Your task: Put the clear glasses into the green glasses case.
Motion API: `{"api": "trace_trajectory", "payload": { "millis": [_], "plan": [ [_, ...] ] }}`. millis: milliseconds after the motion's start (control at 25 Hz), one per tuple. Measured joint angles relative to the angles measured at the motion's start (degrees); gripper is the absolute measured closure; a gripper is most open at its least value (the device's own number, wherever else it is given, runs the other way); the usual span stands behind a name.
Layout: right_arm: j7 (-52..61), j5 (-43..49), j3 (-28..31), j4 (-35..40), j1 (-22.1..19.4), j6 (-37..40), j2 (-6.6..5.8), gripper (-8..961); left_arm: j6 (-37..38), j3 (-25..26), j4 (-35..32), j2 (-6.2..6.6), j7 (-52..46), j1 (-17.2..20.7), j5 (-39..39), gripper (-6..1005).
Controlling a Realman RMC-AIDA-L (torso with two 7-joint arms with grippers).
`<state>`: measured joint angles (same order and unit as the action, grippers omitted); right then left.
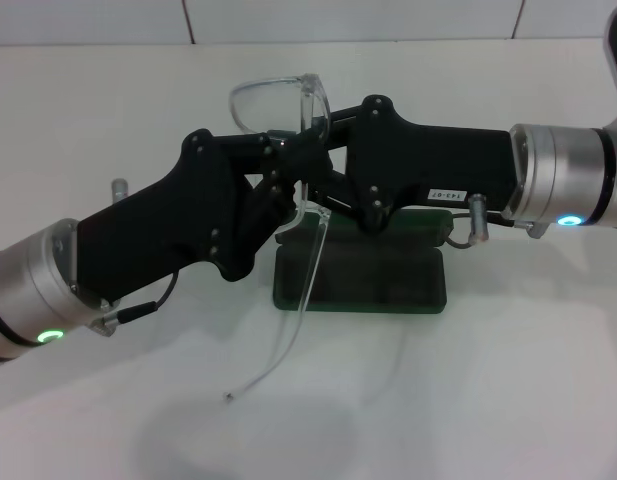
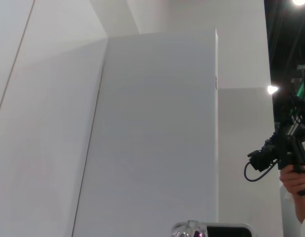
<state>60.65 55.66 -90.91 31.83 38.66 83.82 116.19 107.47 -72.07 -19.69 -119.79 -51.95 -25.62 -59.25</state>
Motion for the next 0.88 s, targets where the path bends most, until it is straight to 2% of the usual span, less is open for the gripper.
{"api": "trace_trajectory", "payload": {
  "millis": [240,480,720,880],
  "plan": [
    [-0.24,-0.23,0.81,-0.51,-0.29,-0.66,0.00,836,0.82,-0.20,0.00,0.06,0.00,-0.01,-0.37,948],
    [-0.87,-0.41,4.55,-0.73,-1.64,0.43,-0.30,836,5.60,0.09,-0.33,0.69,0.83,0.88,-0.13,949],
    [0.05,-0.11,11.96,-0.60,-4.20,10.10,-0.99,836,5.95,1.73,-0.22,1.86,0.69,2.83,0.37,949],
    [1.41,0.05,16.66,-0.24,-5.58,17.14,-1.56,836,5.98,1.85,-0.26,2.05,0.60,3.15,0.57,949]
  ]
}}
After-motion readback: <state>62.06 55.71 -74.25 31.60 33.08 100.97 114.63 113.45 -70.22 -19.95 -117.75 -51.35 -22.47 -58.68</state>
